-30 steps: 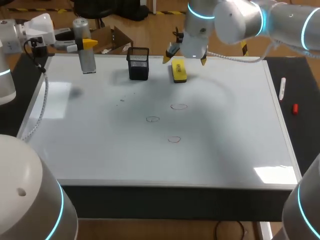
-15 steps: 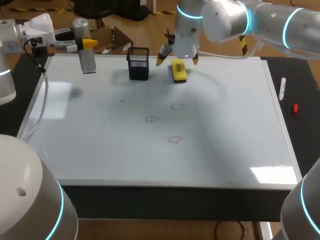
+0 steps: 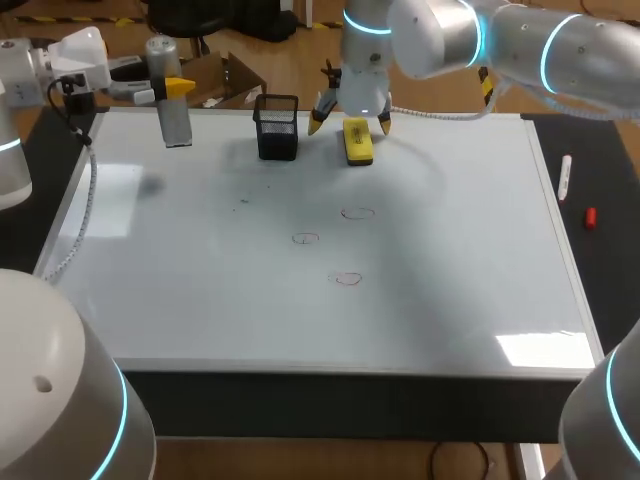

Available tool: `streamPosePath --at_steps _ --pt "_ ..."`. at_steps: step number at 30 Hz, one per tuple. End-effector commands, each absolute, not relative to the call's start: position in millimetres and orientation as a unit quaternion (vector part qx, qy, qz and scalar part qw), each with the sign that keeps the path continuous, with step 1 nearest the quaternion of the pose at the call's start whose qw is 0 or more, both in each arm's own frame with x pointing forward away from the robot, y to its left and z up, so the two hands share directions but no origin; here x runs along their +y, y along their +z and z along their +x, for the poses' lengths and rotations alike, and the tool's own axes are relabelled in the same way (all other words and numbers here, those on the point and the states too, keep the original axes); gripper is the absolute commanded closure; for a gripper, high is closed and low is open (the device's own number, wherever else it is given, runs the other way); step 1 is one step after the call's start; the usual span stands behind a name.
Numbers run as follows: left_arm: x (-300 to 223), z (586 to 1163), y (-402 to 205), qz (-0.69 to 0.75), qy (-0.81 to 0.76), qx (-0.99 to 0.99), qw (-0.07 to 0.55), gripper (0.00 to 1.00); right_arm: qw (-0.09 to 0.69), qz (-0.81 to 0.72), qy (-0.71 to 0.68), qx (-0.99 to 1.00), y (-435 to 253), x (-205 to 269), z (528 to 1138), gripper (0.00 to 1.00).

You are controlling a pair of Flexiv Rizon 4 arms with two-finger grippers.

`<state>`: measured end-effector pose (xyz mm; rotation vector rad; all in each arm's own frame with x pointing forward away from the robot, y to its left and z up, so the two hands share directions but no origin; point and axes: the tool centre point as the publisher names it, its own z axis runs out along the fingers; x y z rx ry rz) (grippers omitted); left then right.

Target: Pick up the inspection probe, press it on each red-marked spot on the whiteboard one by one, put down the probe, pick up the eraser, and wipe off all the red marks.

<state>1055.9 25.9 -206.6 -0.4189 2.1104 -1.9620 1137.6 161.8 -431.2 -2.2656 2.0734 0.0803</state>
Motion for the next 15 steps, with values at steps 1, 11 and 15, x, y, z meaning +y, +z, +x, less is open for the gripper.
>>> streamPosePath --at_steps 1,11,15 --pt "26 1056 -206 -0.142 -0.67 0.72 0.115 1.0 0.023 -0.739 0.024 0.673 -432 162 1140 0.01" --pt "26 1056 -206 -0.142 -0.67 0.72 0.115 1.0 0.006 -0.735 0.012 0.678 -435 161 1126 0.21" --pt "26 1056 -206 -0.142 -0.67 0.72 0.115 1.0 0.001 -0.731 0.011 0.682 -437 160 1121 0.57"
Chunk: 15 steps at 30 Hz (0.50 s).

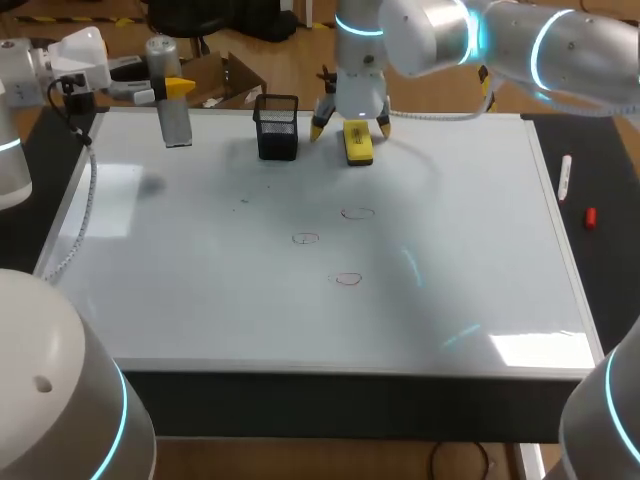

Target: Pick up the inspection probe, press it on each red-marked spot on the whiteboard one by one, put down the probe, pick up the eraser, and wipe off all the red marks.

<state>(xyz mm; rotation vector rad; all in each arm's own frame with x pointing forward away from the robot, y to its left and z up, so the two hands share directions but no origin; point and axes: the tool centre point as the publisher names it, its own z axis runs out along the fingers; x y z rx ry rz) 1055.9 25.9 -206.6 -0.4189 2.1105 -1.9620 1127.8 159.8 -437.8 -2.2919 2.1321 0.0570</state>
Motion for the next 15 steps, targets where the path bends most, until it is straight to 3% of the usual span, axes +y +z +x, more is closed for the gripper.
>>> streamPosePath --at_steps 1,3,15 --pt "26 1056 -206 -0.142 -0.67 0.72 0.115 1.0 -0.002 -0.73 0.009 0.684 -437 159 1121 0.74" --pt "26 1056 -206 -0.142 -0.67 0.72 0.115 1.0 -0.006 -0.728 0.004 0.686 -436 158 1118 1.0" --pt "26 1056 -206 -0.142 -0.67 0.72 0.115 1.0 -0.007 -0.712 -0.011 0.702 -421 148 1107 1.0"
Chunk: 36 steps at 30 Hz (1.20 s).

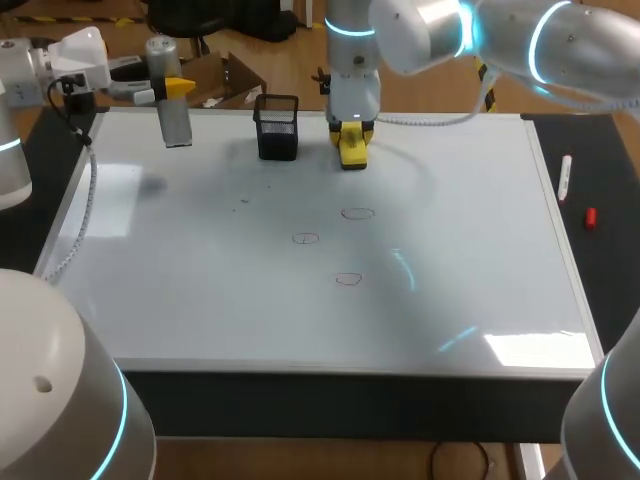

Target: Pick up the inspection probe, press it on each red-marked spot on the whiteboard one by one, put down the probe, pick up the eraser, and wipe off all the red marks.

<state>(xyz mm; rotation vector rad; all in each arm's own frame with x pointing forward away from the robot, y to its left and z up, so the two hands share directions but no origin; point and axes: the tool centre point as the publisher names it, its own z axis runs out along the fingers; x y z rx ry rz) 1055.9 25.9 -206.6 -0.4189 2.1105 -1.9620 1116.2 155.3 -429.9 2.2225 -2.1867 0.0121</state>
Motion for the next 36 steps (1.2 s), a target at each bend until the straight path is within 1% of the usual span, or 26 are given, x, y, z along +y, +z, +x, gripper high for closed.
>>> streamPosePath --at_steps 1,13,30,36 --pt "26 1056 -206 -0.142 -0.67 0.72 0.115 1.0 0.006 0.712 0.012 -0.702 -418 147 1107 1.0" --pt "26 1056 -206 -0.142 -0.67 0.72 0.115 1.0 0.001 0.724 0.017 -0.69 -388 127 1104 1.0" --pt "26 1056 -206 -0.142 -0.67 0.72 0.115 1.0 -0.005 0.669 0.032 -0.743 -367 45 1095 1.0" --pt "26 1056 -206 -0.142 -0.67 0.72 0.115 1.0 0.001 0.646 0.029 -0.763 -369 15 1087 1.0"
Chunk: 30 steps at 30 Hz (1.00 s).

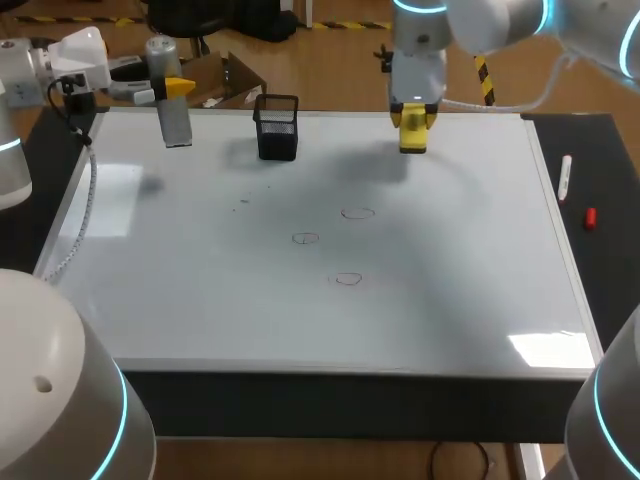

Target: Pick up the inspection probe, press it on each red-marked spot on the whiteboard one by one, put down the probe, pick up the eraser, and wipe off all the red marks.

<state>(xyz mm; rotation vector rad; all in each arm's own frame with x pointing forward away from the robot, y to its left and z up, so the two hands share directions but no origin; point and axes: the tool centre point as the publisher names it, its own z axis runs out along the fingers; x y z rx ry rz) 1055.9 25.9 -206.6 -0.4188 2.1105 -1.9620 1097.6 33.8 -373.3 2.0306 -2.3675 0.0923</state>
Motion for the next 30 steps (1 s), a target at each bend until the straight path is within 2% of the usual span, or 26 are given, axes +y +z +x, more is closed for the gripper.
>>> streamPosePath --at_steps 1,20,30 --pt "26 1056 -206 -0.142 -0.67 0.72 0.115 1.0 0.001 0.643 0.028 -0.766 -370 10 1086 1.0" --pt "26 1056 -206 -0.142 -0.67 0.72 0.115 1.0 0.015 0.587 0.004 -0.809 -391 -64 1058 1.0" --pt "26 1056 -206 -0.142 -0.67 0.72 0.115 1.0 0.021 0.582 0.015 -0.813 -391 -76 1053 1.0"
